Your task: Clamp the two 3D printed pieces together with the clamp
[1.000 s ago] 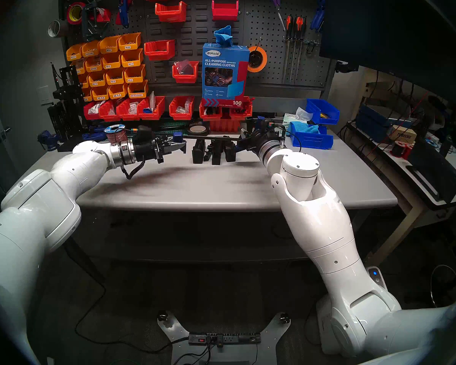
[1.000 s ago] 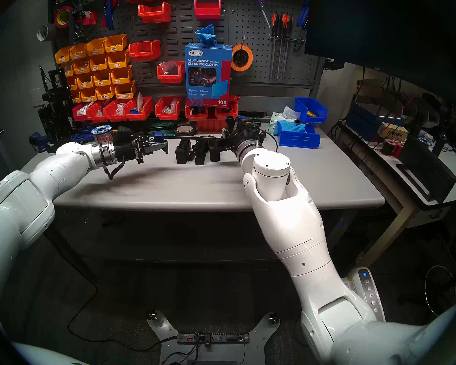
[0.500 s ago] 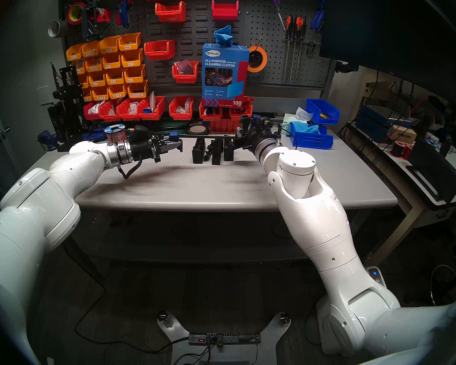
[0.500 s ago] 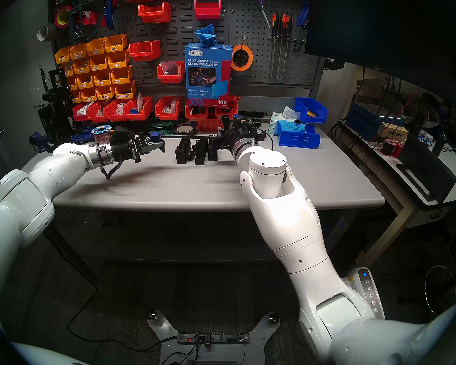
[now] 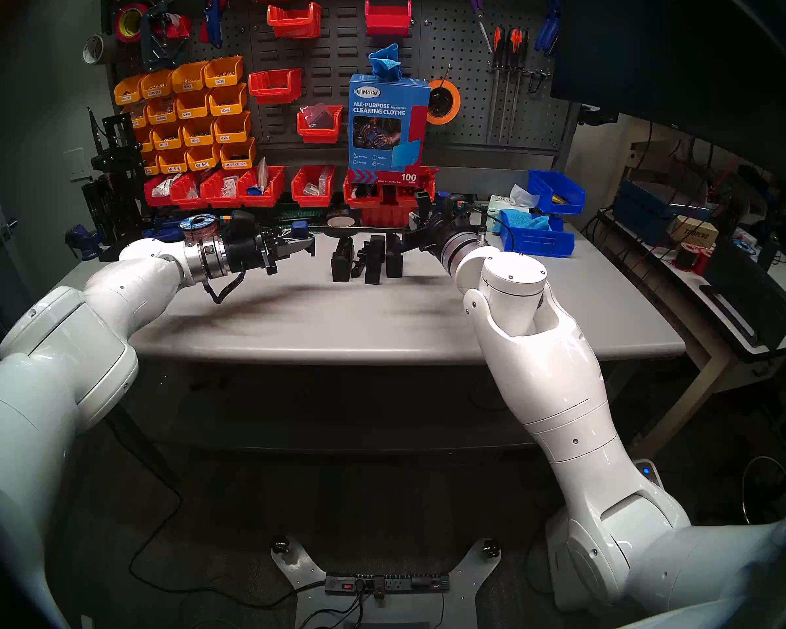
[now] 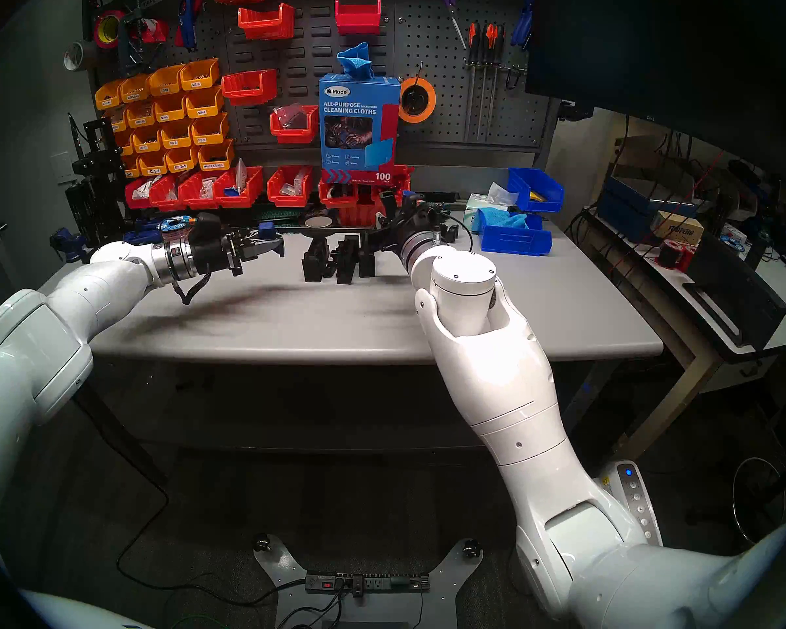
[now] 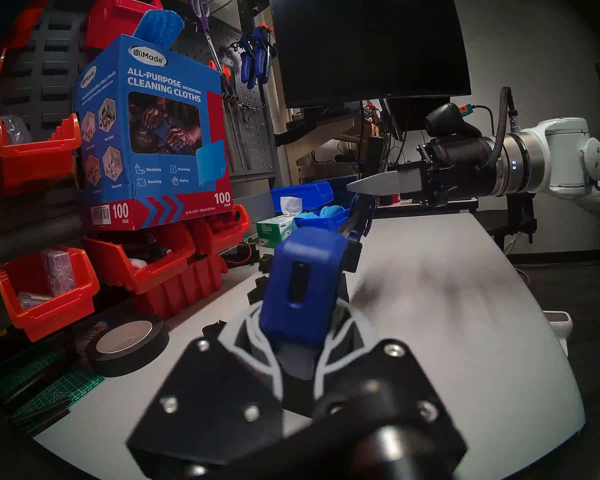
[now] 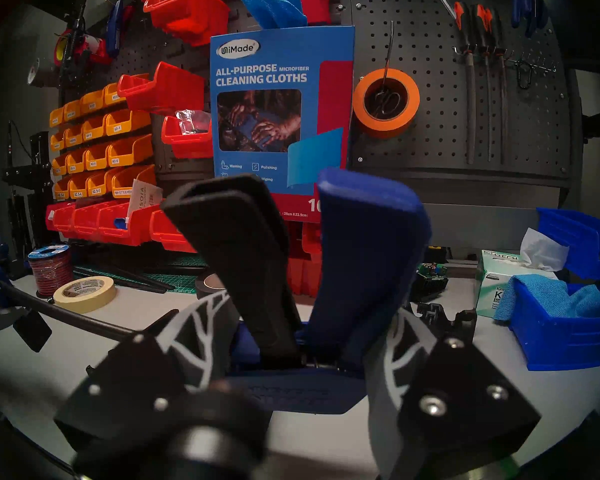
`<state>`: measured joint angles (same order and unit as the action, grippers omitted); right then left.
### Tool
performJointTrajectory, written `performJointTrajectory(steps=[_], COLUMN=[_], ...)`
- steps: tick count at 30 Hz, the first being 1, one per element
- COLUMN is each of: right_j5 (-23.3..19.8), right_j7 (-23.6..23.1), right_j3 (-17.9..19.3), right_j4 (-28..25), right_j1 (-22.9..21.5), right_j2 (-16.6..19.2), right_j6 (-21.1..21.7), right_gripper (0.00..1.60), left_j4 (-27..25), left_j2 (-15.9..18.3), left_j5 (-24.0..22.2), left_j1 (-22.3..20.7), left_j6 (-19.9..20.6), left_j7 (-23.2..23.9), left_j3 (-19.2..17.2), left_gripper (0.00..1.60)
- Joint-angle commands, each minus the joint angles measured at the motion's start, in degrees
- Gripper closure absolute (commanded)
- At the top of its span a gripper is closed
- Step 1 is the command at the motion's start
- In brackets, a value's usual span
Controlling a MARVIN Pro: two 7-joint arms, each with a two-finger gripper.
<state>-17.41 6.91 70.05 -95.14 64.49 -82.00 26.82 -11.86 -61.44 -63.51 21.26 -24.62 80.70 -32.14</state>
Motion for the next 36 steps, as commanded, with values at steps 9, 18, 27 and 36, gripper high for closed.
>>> performJointTrajectory(steps=[9,18,27,36], right_j5=[0.9,1.4,1.7,2.1], right_j7=[-1.0,-1.7,-2.0,-2.1], right_j3=[0.5,0.2,0.0,-0.2], right_j4=[1.0,3.9,5.7,7.7], right_j1=[-4.8,-6.7,-7.7,-8.8], right_j2=[-0.5,-1.1,-1.5,-1.7], right_j6=[-1.9,-2.7,-3.3,-3.8], right_gripper=[1.60,1.60,1.60,1.60], left_j4=[0.4,1.6,2.3,2.9], left_j2=[-1.3,-2.4,-3.4,-4.6], left_j5=[-0.2,1.1,2.2,3.7], left_j1=[-5.7,-6.0,-5.8,-5.5], left_j6=[0.3,0.6,1.4,2.3], left_j7=[-1.8,-4.3,-6.1,-8.6], left_j3=[-1.4,-1.2,-0.9,-0.7], left_gripper=[1.60,1.60,1.60,1.60])
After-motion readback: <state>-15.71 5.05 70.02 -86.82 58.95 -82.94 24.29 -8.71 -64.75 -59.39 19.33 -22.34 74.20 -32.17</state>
